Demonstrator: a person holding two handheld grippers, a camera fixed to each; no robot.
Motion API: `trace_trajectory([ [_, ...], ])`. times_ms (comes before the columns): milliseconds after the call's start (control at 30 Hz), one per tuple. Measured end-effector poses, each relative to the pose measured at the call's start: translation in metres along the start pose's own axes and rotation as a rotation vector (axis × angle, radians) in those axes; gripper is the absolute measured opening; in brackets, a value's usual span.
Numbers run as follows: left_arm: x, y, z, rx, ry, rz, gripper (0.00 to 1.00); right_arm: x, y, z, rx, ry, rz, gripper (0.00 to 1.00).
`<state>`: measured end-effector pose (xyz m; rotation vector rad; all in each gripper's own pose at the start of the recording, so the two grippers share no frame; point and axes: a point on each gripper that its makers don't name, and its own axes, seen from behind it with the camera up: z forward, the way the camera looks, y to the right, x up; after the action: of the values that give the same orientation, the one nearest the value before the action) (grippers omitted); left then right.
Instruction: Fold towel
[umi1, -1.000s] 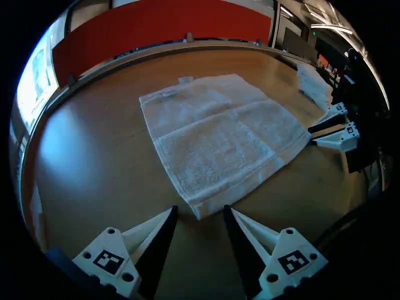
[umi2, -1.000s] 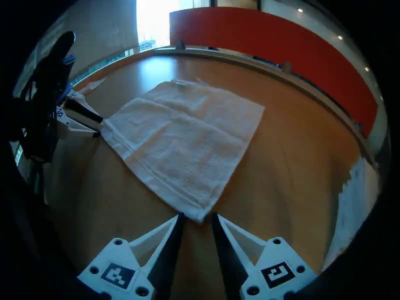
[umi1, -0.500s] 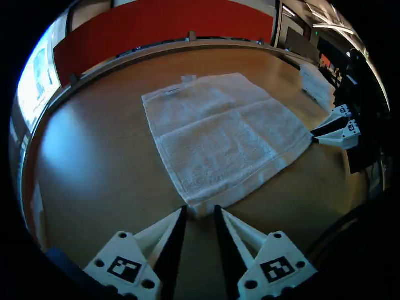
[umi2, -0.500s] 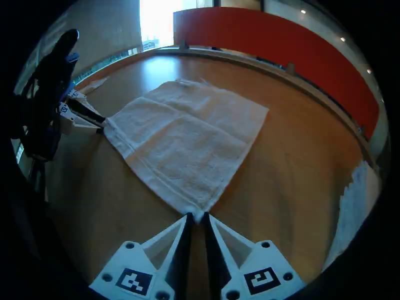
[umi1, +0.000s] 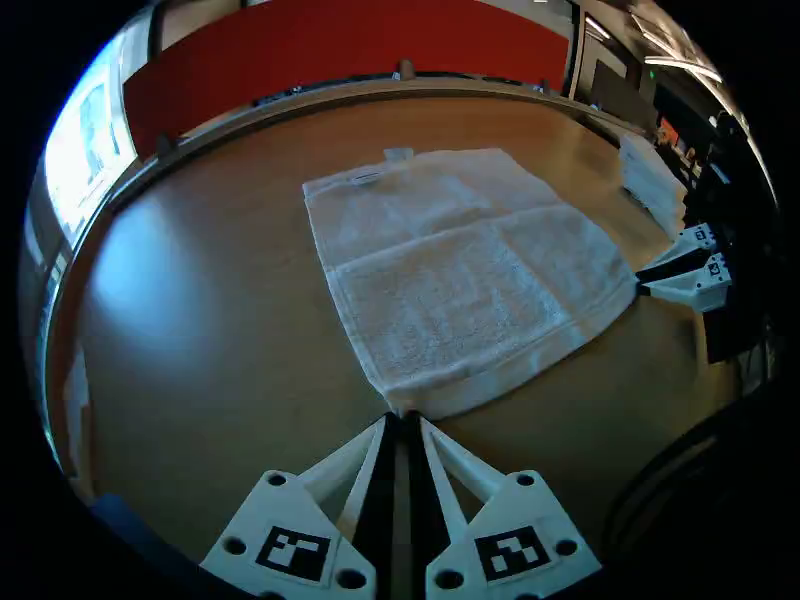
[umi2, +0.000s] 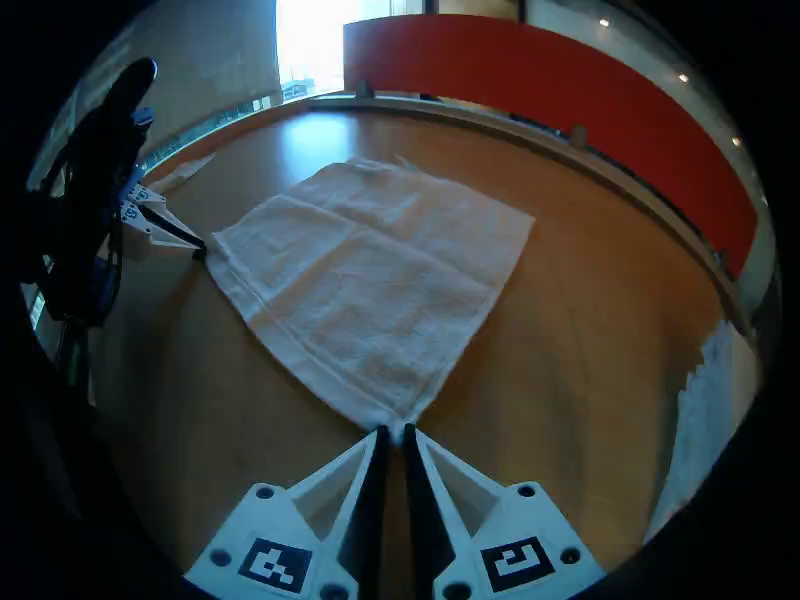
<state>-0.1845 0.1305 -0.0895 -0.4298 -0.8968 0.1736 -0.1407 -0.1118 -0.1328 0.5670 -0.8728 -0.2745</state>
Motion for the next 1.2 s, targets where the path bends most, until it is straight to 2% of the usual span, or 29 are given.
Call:
trace_trajectory([
  [100, 0.000, 0.001, -0.001, -0.022, -0.006, -0.035, 0.07, 0.002, 0.001, 0.000, -0.002, 0.001, -0.002, 0.10],
  [200, -0.001, 0.001, -0.002, -0.030, -0.009, -0.047, 0.03, 0.003, 0.002, 0.000, -0.006, 0.002, -0.006, 0.09],
  [400, -0.002, 0.003, -0.003, -0.017, -0.006, -0.020, 0.02, 0.005, -0.001, -0.002, 0.015, 0.001, -0.010, 0.08],
  [700, 0.002, 0.005, -0.007, -0.033, -0.002, -0.059, 0.02, 0.013, 0.003, -0.009, 0.006, 0.023, -0.005, 0.07],
  [1000, 0.008, 0.008, -0.014, -0.044, 0.010, -0.050, 0.01, 0.015, 0.005, -0.015, -0.009, 0.013, -0.023, 0.07],
  [1200, 0.009, 0.010, -0.014, -0.044, 0.010, -0.056, 0.01, 0.021, 0.002, -0.017, 0.007, 0.025, -0.007, 0.06],
])
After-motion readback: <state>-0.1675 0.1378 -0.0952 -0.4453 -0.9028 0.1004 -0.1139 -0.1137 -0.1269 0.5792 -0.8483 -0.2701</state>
